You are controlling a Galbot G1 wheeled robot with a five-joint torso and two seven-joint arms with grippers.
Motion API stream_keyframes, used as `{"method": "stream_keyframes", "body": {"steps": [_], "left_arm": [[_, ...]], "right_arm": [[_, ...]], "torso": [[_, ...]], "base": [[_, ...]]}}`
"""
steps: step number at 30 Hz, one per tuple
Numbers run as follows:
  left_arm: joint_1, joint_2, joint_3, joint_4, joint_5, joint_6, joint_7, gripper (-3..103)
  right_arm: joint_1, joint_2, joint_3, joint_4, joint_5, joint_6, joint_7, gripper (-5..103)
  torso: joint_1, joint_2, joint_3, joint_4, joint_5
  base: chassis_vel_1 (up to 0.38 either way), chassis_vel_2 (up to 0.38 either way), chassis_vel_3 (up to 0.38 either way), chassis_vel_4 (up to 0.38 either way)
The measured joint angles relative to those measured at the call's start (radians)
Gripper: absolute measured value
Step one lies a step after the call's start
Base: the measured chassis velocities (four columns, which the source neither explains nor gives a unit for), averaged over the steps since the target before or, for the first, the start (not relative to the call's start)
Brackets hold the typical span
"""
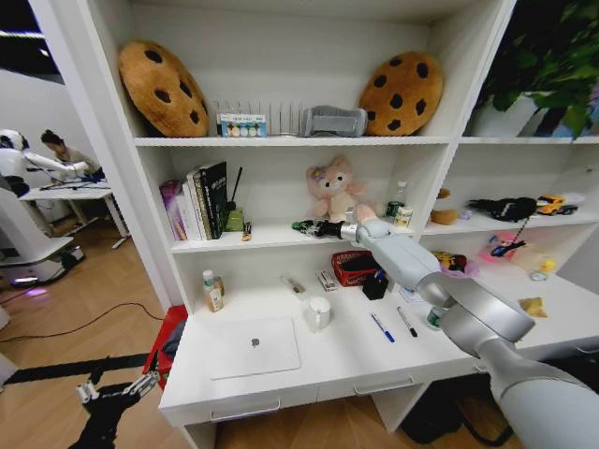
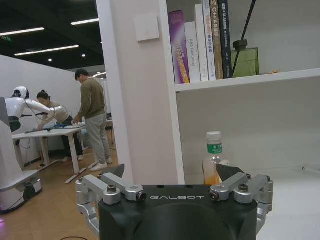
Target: Organize the objects on the table.
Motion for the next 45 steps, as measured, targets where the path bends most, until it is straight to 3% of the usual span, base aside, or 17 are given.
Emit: {"method": "stream_keyframes", "body": {"steps": [5,8,11,16,21,24,26,27,28,30,31,33,34,36,41,43,45], "left_arm": [[0.000,0.000,0.000,0.000,0.000,0.000,0.000,100],[0.000,0.000,0.000,0.000,0.000,0.000,0.000,100],[0.000,0.000,0.000,0.000,0.000,0.000,0.000,100],[0.000,0.000,0.000,0.000,0.000,0.000,0.000,100],[0.000,0.000,0.000,0.000,0.000,0.000,0.001,100],[0.000,0.000,0.000,0.000,0.000,0.000,0.001,100],[0.000,0.000,0.000,0.000,0.000,0.000,0.000,100],[0.000,0.000,0.000,0.000,0.000,0.000,0.001,100],[0.000,0.000,0.000,0.000,0.000,0.000,0.001,100],[0.000,0.000,0.000,0.000,0.000,0.000,0.000,100],[0.000,0.000,0.000,0.000,0.000,0.000,0.000,100],[0.000,0.000,0.000,0.000,0.000,0.000,0.000,100],[0.000,0.000,0.000,0.000,0.000,0.000,0.000,100],[0.000,0.000,0.000,0.000,0.000,0.000,0.000,100],[0.000,0.000,0.000,0.000,0.000,0.000,0.000,100],[0.000,0.000,0.000,0.000,0.000,0.000,0.000,100],[0.000,0.000,0.000,0.000,0.000,0.000,0.000,100]], "right_arm": [[-0.018,-0.027,0.035,0.041,-0.003,0.016,-0.006,79],[-0.055,-0.093,0.100,0.138,-0.024,0.020,-0.051,90],[-0.102,-0.189,0.136,0.291,0.001,-0.007,-0.003,98],[-0.277,-0.384,0.278,0.709,0.102,-0.070,0.169,100],[-0.442,-0.536,0.418,0.930,0.146,-0.081,0.308,100],[-0.655,-0.637,0.589,1.119,0.172,-0.090,0.430,100],[-0.920,-0.667,0.849,1.271,0.172,-0.127,0.583,100],[-1.057,-0.659,0.958,1.341,0.184,-0.153,0.701,100],[-1.057,-0.659,0.958,1.341,0.184,-0.153,0.701,100],[-1.345,-0.598,1.185,1.464,0.190,-0.171,0.904,100],[-1.345,-0.598,1.185,1.464,0.190,-0.171,0.904,100],[-1.601,-0.472,1.371,1.513,0.084,-0.148,0.950,100],[-1.601,-0.472,1.371,1.513,0.084,-0.148,0.950,100],[-1.843,-0.288,1.485,1.544,-0.046,-0.090,0.931,100],[-1.997,-0.135,1.530,1.562,-0.184,0.013,0.852,100],[-2.062,-0.008,1.535,1.577,-0.244,0.074,0.813,100],[-2.076,0.023,1.532,1.582,-0.252,0.085,0.809,100]], "torso": [[0.000,0.000,0.000,0.0004,0.0000],[0.000,0.000,0.000,0.0006,0.0002],[0.000,0.000,0.000,-0.0012,0.0001],[0.000,0.000,0.000,0.0006,0.0002],[0.000,0.000,0.000,-0.0003,0.0002],[0.000,0.000,0.000,-0.0008,0.0004],[0.000,0.000,0.000,0.0001,-0.0005],[0.000,0.000,0.000,-0.0002,-0.0002],[0.000,0.000,0.000,-0.0002,-0.0002],[0.000,0.000,0.000,0.0004,0.0000],[0.000,0.000,0.000,0.0004,0.0000],[0.000,0.000,0.000,0.0001,0.0002],[0.000,0.000,0.000,0.0001,0.0002],[0.000,0.000,0.000,-0.0004,0.0004],[0.000,0.000,0.000,-0.0001,-0.0006],[0.000,0.000,0.000,-0.0002,-0.0003],[0.000,0.000,0.000,-0.0003,-0.0003]], "base": [[0.000,0.000,0.000,0.000],[0.000,0.000,0.000,0.000],[0.000,0.000,0.000,0.000],[0.000,0.000,0.000,0.000],[0.000,0.000,0.000,0.000],[0.000,0.000,0.000,0.000],[0.000,0.000,0.000,0.000],[0.000,0.000,0.000,0.000],[0.000,0.000,0.000,0.000],[0.000,0.000,0.000,0.000],[0.000,0.000,0.000,0.000],[0.000,0.000,0.000,0.000],[0.000,0.000,0.000,0.000],[0.000,0.000,0.000,0.000],[0.000,0.000,0.000,0.000],[0.000,0.000,0.000,0.000],[0.000,0.000,0.000,0.000]]}}
